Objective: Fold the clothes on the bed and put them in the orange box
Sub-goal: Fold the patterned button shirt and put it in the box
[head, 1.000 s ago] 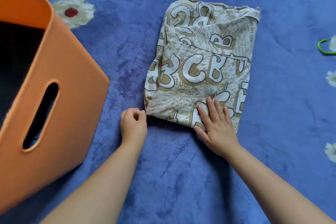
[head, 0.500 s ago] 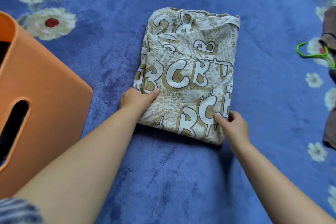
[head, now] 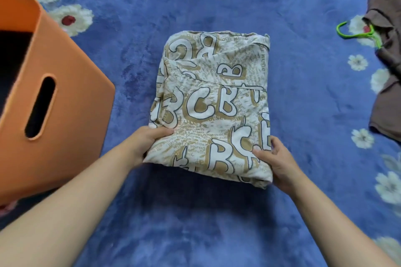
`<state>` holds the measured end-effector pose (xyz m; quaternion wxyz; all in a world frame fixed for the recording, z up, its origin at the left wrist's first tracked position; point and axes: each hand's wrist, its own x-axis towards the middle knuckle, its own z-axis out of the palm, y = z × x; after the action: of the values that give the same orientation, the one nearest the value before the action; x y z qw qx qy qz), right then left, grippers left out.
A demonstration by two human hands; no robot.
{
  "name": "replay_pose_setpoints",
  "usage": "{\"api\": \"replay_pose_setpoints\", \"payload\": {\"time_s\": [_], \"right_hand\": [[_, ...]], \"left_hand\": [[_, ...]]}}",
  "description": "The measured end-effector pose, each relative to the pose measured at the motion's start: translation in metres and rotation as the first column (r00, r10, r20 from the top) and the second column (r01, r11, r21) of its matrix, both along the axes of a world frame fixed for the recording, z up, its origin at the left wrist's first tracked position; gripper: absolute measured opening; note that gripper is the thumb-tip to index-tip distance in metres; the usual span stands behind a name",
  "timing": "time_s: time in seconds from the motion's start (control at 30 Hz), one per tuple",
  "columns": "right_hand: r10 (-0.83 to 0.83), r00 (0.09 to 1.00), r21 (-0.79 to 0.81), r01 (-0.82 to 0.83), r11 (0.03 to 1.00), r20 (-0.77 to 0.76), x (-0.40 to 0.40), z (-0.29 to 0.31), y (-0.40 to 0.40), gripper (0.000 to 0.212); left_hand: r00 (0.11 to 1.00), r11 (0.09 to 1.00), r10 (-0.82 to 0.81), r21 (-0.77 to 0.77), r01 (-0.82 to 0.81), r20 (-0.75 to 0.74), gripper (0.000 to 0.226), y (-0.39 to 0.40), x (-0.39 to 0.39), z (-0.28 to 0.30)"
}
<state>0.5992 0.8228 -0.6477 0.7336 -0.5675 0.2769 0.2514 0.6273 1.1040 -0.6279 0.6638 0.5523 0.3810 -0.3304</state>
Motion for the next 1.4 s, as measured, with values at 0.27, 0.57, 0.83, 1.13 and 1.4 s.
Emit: {"api": "replay_pose_setpoints", "payload": {"time_s": [0.27,0.57,0.83,1.13,1.4], "right_hand": [[-0.181,0.98,0.188,0.193,0.963,-0.08,-0.074,0.049,-0.01,0.043],[-0.433,0.878,0.229,0.472,0.851,-0.204,0.016,0.06,-0.002,0.013],[-0.29,0.936,0.077,0.31,0.948,-0.2,0.086,0.055,-0.002,0.02],[0.011,1.0,-0.779,-0.02,0.627,-0.017,0.141,0.006,0.006,0.013],[0.73,0.66,-0.973,0.228,0.032,0.178,0.123,-0.03,0.045,0.048]], "left_hand": [[0.978,0.975,0.017,-0.214,-0.063,-0.207,0.02,-0.011,-0.069,0.044],[0.916,0.906,0.325,-0.201,-0.373,-0.235,0.023,-0.036,0.002,0.067],[0.896,0.888,0.396,-0.162,-0.429,-0.203,0.035,-0.04,0.076,0.05],[0.937,0.955,0.117,0.221,-0.197,0.328,0.024,-0.057,0.117,0.014],[0.45,-0.039,-0.871,0.94,0.338,-0.198,0.067,-0.076,0.083,-0.027]]}}
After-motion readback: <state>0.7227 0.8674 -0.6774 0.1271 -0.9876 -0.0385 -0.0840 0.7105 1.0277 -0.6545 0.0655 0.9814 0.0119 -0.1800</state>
